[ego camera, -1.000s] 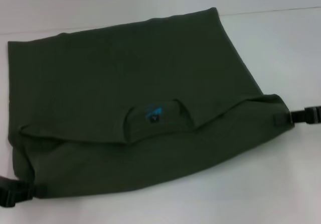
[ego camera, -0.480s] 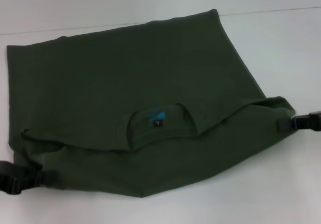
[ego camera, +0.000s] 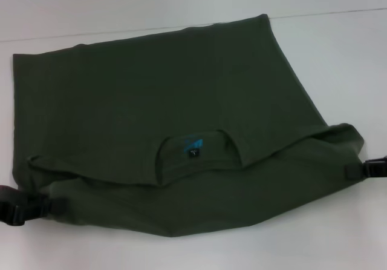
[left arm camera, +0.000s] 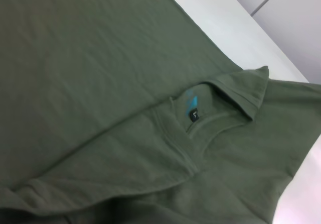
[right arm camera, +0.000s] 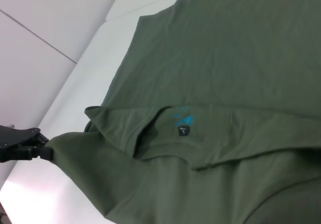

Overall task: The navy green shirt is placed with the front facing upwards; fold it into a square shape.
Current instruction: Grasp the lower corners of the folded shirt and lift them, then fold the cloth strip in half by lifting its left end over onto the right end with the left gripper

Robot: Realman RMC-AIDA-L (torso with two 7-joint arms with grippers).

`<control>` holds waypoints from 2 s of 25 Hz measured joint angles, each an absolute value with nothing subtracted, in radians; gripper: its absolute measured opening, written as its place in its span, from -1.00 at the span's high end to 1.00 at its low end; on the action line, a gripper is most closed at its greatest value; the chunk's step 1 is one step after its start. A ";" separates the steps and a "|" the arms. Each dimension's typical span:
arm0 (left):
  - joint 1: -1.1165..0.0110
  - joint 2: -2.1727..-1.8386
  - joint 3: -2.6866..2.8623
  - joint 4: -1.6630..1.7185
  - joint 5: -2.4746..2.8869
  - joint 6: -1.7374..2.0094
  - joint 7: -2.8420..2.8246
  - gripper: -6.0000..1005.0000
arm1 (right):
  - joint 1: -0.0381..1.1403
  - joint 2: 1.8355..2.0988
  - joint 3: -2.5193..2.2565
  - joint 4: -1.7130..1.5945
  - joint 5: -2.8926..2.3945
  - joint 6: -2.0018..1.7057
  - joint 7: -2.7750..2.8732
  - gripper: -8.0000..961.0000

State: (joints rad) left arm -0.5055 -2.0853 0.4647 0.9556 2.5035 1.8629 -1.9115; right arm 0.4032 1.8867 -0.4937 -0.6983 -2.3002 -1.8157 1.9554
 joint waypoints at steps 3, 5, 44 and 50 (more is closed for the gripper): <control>-0.507 -2.085 0.465 0.956 2.505 1.862 -1.912 0.88 | 0.388 1.885 -0.491 -0.699 -2.301 -1.816 1.951 0.91; -0.508 -2.085 0.465 0.956 2.505 1.861 -1.913 0.88 | 0.374 1.883 -0.489 -0.699 -2.301 -1.816 1.944 0.91; -0.559 -2.038 0.352 1.004 2.367 1.872 -1.924 0.88 | 0.474 1.849 -0.287 -0.768 -2.275 -1.833 2.002 0.91; -0.604 -2.029 0.363 0.975 2.367 1.838 -1.929 0.88 | 0.506 1.853 -0.293 -0.768 -2.275 -1.775 2.032 0.91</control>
